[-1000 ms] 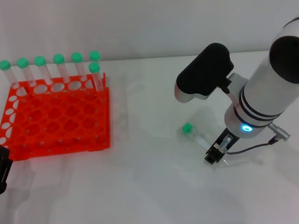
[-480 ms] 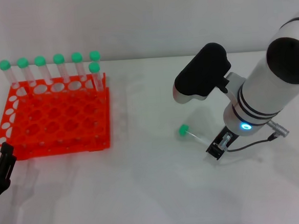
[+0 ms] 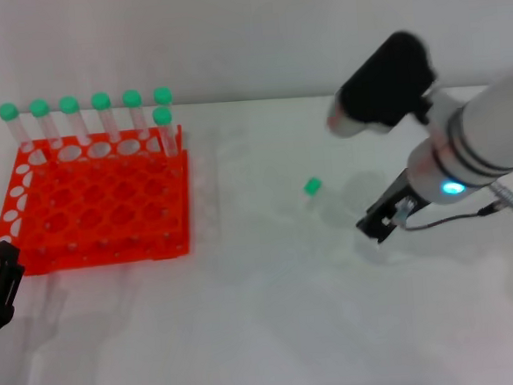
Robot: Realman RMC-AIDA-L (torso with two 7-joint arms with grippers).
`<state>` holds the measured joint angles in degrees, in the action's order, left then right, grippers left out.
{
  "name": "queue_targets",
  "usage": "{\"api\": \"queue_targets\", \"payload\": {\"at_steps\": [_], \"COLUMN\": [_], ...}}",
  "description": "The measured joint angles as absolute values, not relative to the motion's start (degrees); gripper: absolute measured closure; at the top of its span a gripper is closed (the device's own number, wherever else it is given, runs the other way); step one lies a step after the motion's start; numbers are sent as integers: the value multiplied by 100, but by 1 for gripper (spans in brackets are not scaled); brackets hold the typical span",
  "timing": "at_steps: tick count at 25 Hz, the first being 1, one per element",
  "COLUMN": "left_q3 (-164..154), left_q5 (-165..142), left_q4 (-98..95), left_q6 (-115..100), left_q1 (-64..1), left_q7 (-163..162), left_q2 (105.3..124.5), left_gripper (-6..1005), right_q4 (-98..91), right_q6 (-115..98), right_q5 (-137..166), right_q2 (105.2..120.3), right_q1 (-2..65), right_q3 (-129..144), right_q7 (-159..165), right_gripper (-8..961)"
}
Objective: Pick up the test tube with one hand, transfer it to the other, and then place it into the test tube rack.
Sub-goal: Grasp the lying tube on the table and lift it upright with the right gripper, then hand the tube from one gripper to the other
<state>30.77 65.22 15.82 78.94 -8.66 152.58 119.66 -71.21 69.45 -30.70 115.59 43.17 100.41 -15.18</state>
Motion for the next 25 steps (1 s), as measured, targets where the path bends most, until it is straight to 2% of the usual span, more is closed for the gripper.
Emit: {"api": "queue_targets", "payload": {"at_steps": [7, 13, 17, 25], "left_q3": [2958, 2612, 2495, 2392], "left_q5": [6503, 6499, 6455, 5509], "left_q4": [1589, 1547, 1558, 1446], "left_q6": [8075, 8310, 8580, 8953], "left_q1": [-853, -862, -818, -855], "left_q7": [15138, 14952, 14950, 14949], "left_q2": [11967, 11941, 11945, 11919], "left_gripper": [188, 190, 192, 195], "right_q4": [-8416, -7932, -6602, -3826], "right_q6": [5955, 5428, 5560, 6942], "right_q5": [-4144, -6926, -9062, -11572], "right_q2": [11550, 11533, 11526, 11537], "right_q1": [2698, 1751, 1631, 1901], "right_q3": [9014, 8216, 7907, 7521], "right_q7": [-2970, -5487, -7462, -10914], "right_gripper": [765, 766, 766, 766]}}
